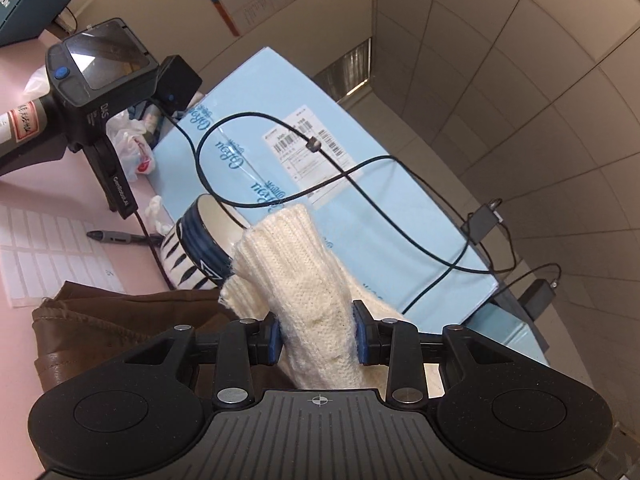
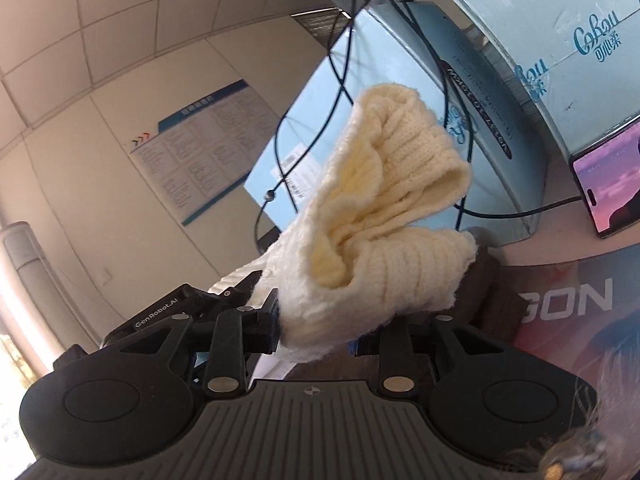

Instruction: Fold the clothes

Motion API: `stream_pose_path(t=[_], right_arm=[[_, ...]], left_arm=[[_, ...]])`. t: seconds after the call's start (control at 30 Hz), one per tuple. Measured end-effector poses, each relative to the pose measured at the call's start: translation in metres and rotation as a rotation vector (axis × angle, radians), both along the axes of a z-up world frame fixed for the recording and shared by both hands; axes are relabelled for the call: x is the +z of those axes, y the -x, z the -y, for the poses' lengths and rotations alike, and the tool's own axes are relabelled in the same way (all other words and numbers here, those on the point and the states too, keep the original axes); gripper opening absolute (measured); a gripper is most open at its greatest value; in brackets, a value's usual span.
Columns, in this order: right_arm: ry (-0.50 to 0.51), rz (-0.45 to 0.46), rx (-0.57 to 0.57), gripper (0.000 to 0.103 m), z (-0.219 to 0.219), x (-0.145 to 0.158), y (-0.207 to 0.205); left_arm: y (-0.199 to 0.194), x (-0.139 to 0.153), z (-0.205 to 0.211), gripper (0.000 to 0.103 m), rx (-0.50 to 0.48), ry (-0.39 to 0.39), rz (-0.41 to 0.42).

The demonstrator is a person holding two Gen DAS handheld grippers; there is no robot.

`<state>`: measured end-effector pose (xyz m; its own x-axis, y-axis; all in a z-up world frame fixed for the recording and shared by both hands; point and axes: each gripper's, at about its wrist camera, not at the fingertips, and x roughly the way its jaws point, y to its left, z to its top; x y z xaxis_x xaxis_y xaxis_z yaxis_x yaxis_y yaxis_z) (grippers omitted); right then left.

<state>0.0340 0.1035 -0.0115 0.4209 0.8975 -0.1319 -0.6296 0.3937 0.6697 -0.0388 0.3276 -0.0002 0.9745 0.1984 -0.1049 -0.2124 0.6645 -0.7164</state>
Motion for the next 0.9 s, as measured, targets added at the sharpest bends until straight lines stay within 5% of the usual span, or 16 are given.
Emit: stream_pose_path(t=[0.2,0.4,0.47,0.53,0.6,0.9], right_arm=[[0.079,-0.108,-0.055,0.032,-0.020,-0.025,-0.038],[0.078,-0.145,-0.069,0.050,-0.007,-0.040,-0.030],[0.081,-0.124,-0.073,0.065,-0.005,-0.036,-0.026],[0.094,-0.090,-0.098,0.091,-0.004,-0.029,-0.020],[0.122,-0.035,-0.156,0.100,0.003,-0.024,-0.011],[0.246,0.184,-0.296,0.103,0.030,-0.017,0.015]], left_arm=[[-0.021,-0.017,-0.003,0.034,0.015,-0.032,-0.132],[-0.016,-0.019,0.010,0.041,0.060,-0.119,-0.194],[-0.011,-0.017,0.015,0.054,0.083,-0.144,-0.206],[-0.006,-0.016,0.019,0.072,0.106,-0.169,-0.218],[-0.001,-0.015,0.024,0.072,0.129,-0.193,-0.231],[0.036,0.004,0.074,0.100,0.283,-0.389,-0.196]])
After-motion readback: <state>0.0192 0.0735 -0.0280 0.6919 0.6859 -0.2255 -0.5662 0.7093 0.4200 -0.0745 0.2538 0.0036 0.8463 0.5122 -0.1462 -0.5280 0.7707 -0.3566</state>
